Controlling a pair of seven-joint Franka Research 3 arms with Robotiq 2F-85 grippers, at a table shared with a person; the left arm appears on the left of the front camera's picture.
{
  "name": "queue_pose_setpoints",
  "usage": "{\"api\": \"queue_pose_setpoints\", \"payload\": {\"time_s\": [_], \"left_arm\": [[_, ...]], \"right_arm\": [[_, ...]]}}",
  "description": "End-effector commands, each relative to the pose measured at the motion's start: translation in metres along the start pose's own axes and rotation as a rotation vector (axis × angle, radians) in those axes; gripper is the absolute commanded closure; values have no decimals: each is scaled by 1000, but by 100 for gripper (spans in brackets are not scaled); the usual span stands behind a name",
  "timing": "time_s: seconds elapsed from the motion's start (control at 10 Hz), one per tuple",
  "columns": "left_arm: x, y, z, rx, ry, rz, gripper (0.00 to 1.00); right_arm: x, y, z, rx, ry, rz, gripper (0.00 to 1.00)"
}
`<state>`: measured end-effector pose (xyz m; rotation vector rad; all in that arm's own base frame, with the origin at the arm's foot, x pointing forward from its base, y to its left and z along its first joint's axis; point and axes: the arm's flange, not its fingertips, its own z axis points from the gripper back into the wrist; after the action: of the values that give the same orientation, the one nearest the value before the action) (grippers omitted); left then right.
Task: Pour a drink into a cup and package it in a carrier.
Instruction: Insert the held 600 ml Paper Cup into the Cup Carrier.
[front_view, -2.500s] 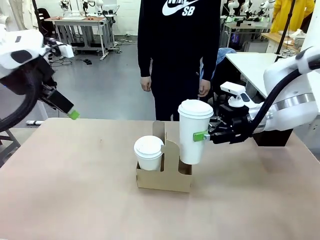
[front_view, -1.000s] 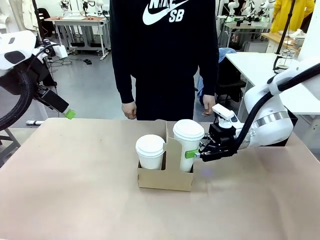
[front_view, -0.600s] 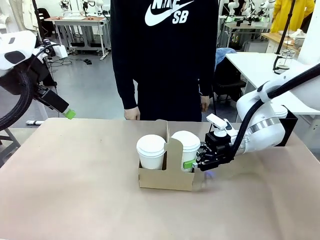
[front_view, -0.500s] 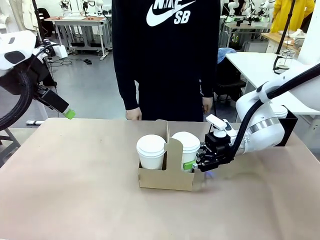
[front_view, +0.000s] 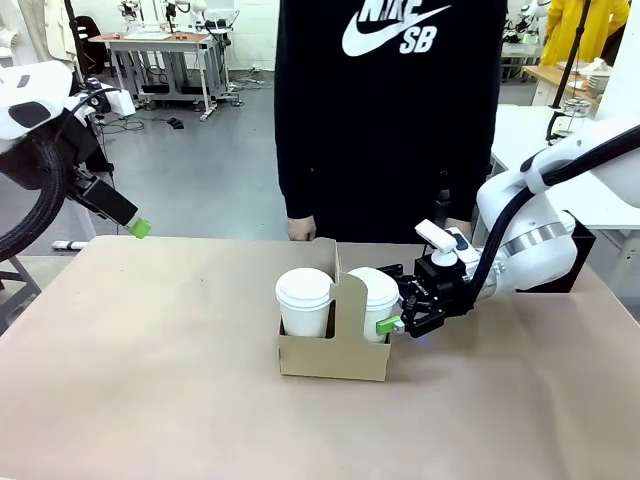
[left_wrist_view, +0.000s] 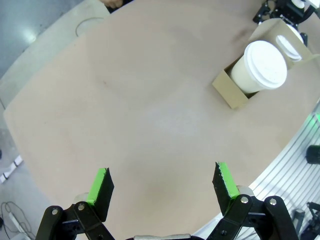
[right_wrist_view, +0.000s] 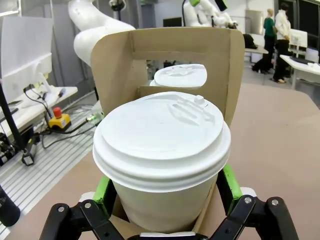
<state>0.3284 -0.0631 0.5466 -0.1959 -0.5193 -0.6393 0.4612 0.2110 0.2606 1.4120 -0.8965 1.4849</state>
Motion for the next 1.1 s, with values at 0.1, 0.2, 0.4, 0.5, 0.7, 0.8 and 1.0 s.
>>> {"api": "queue_pose_setpoints", "payload": {"time_s": [0.1, 0.2, 0.4, 0.5, 0.7, 0.8, 1.0], "left_arm": [[-1, 0, 1, 2, 0, -8, 0], [-1, 0, 1, 2, 0, -8, 0], [-1, 0, 1, 2, 0, -8, 0], [-1, 0, 1, 2, 0, -8, 0], [-1, 0, 1, 2, 0, -8, 0], [-1, 0, 1, 2, 0, -8, 0], [-1, 0, 1, 2, 0, -8, 0]], "right_arm": [[12, 14, 19, -46, 85, 6, 0], [15, 17, 25, -56, 107, -16, 0], [26, 28, 48, -118, 115, -72, 0], [37, 37, 67, -188, 125, -117, 0], [65, 65, 118, -431, 159, -240, 0], [77, 82, 139, -566, 217, -295, 0], [98, 112, 170, -724, 245, -372, 0]]}}
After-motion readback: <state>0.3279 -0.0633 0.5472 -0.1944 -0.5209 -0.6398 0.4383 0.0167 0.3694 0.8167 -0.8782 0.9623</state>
